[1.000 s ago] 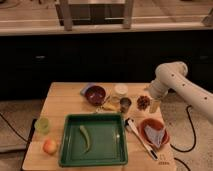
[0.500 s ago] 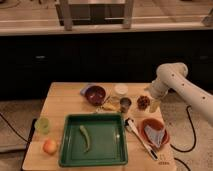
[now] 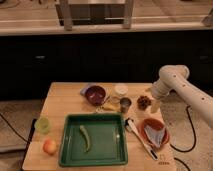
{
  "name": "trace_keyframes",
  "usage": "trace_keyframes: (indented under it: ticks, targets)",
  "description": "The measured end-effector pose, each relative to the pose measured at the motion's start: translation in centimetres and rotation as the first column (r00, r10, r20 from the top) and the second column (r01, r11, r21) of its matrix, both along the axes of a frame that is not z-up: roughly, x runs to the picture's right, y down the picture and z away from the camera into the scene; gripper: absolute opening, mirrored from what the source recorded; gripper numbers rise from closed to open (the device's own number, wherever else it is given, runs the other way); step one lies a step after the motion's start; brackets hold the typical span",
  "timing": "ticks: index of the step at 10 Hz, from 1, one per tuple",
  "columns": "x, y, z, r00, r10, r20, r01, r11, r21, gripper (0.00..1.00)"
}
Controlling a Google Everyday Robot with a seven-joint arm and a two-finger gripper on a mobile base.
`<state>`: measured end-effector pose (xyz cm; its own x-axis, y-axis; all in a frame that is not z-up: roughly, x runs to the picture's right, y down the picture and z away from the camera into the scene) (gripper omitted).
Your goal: Place grapes in tray
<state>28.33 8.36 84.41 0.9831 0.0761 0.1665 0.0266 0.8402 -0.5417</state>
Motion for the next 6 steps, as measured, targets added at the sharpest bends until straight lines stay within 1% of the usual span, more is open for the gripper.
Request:
trace_keyframes:
  ticks: [6]
  targets:
    - [1.1, 0.8, 2.3, 1.0, 0.027, 0.015, -0.027, 0.9995, -0.019, 0.8]
